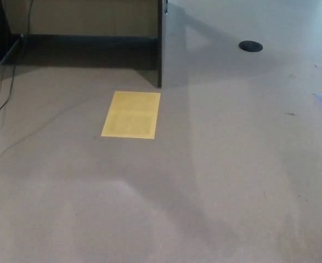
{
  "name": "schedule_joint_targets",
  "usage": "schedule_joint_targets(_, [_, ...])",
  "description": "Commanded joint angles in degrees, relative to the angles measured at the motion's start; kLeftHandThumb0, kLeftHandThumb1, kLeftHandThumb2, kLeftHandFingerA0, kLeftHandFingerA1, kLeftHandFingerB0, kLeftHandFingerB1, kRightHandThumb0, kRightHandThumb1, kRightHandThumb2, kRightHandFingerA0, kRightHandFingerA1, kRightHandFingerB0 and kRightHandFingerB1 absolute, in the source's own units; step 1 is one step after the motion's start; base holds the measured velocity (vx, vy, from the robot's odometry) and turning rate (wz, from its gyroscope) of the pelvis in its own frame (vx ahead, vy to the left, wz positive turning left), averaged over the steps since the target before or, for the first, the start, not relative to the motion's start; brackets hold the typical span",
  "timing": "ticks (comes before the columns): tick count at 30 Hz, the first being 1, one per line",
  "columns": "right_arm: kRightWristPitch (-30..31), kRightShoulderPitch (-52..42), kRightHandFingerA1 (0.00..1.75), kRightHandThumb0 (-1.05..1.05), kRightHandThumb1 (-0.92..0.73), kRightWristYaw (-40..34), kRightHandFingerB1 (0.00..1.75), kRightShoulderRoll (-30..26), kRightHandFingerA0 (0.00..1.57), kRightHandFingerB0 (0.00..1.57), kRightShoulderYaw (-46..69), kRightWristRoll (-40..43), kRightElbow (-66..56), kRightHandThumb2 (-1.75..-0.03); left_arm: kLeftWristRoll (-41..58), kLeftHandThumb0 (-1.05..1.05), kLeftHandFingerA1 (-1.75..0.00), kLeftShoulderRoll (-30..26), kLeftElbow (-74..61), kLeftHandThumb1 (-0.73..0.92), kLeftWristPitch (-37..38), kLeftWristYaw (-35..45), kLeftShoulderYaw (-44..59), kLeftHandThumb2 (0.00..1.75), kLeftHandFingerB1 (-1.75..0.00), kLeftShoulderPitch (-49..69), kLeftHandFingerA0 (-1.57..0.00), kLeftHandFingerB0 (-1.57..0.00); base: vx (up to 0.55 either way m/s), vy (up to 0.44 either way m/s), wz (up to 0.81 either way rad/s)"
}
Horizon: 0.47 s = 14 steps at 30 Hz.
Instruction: A person is holding a plastic bag and the robot extends its left hand to grab the bag by hooking its thumb into the holes at the top and brings its hand down by its side. Then it extends its arm again to hand the plastic bag back to the person.
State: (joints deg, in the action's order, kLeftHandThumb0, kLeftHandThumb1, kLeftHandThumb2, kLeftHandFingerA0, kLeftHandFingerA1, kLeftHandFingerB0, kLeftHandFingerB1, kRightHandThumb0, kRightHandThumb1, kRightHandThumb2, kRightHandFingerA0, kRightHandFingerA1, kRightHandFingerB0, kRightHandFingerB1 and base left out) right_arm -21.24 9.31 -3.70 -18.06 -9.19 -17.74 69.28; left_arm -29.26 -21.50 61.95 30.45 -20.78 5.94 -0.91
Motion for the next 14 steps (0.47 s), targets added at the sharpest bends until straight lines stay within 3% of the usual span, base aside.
schedule_joint_targets(1, [0.0,-0.6,0.46,-0.35,-0.68,-0.1,0.43,-1.6,0.73,0.66,0.1,-0.1,0.6,-0.60,8.3,-0.47,-0.67,0.7,4.2,0.41,2.7,5.4,2.0,0.75,-0.49,-0.9,-0.91,-0.39,0.00,0.000,0.00])
schedule_joint_targets(2, [0.1,-0.2,0.47,-0.35,-0.68,0.0,0.43,-1.5,0.74,0.66,0.2,-0.1,0.7,-0.60,8.1,-0.42,-0.57,0.6,4.6,0.52,2.1,5.4,1.7,0.56,-0.37,-1.4,-0.99,-0.46,0.00,0.000,0.00])
schedule_joint_targets(5, [0.5,-0.4,0.48,-0.36,-0.68,-0.2,0.42,-1.0,0.75,0.65,0.3,0.1,0.6,-0.60,8.8,-0.43,-0.59,0.2,5.1,0.52,2.3,6.0,1.6,0.56,-0.38,-1.4,-0.98,-0.47,0.00,0.000,0.00])
schedule_joint_targets(11, [1.2,2.3,0.48,-0.37,-0.68,0.3,0.43,-1.2,0.75,0.66,0.7,0.4,1.0,-0.60,10.1,-0.45,-0.51,0.2,5.9,0.52,1.0,6.9,1.0,0.56,-0.38,-4.4,-0.87,-0.47,0.00,0.000,0.00])
schedule_joint_targets(12, [1.3,2.5,0.48,-0.36,-0.67,0.3,0.43,-1.2,0.76,0.65,0.7,0.4,0.9,-0.60,10.2,-0.54,-0.59,0.3,5.6,0.45,0.7,7.1,0.8,0.74,-0.47,-4.3,-0.77,-0.41,0.00,0.000,0.00])
schedule_joint_targets(14, [1.1,2.5,0.48,-0.36,-0.67,0.2,0.43,-1.3,0.75,0.64,0.6,0.2,0.8,-0.60,10.2,-0.56,-0.57,0.2,5.5,0.45,0.3,7.2,0.5,0.75,-0.47,-4.4,-0.69,-0.41,0.00,0.000,0.00])
